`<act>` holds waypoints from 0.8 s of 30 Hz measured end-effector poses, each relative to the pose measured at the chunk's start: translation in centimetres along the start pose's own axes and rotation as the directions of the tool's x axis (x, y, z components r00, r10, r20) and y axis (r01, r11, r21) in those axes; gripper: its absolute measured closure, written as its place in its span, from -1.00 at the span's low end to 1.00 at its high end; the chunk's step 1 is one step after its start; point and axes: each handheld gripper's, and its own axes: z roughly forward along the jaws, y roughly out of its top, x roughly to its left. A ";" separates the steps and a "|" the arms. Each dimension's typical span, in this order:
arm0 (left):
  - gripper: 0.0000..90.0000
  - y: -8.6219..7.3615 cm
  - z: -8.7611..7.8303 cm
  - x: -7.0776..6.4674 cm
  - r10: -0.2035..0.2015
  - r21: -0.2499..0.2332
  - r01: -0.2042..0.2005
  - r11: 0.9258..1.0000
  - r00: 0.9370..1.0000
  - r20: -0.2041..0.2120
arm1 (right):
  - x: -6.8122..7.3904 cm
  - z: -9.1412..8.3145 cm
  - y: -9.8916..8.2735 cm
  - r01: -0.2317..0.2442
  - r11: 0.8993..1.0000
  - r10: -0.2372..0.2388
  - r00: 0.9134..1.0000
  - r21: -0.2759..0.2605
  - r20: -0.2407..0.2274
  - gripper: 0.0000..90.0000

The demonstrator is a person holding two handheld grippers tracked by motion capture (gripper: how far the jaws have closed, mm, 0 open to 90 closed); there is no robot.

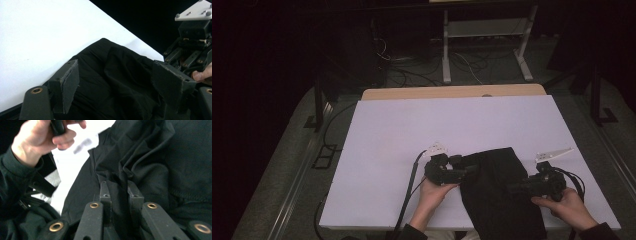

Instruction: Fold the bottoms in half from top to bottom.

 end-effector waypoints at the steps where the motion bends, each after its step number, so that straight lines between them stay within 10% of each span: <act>1: -0.49 0.0 0.0 0.0 0.000 0.000 0.000 1.000 1.000 -0.001 | 0.0 0.0 -0.1 0.000 1.000 0.000 1.000 0.013 0.004 0.69; 12: -0.49 0.0 0.0 0.1 -0.002 -0.002 0.002 1.000 1.000 -0.002 | 0.2 -0.2 -0.8 -0.002 0.999 0.002 1.000 0.052 -0.004 0.54; 24: -0.49 0.0 -0.2 0.1 0.000 -0.003 0.000 1.000 1.000 -0.005 | 1.3 -1.6 -0.1 0.047 0.999 -0.047 0.999 -0.015 0.002 -0.15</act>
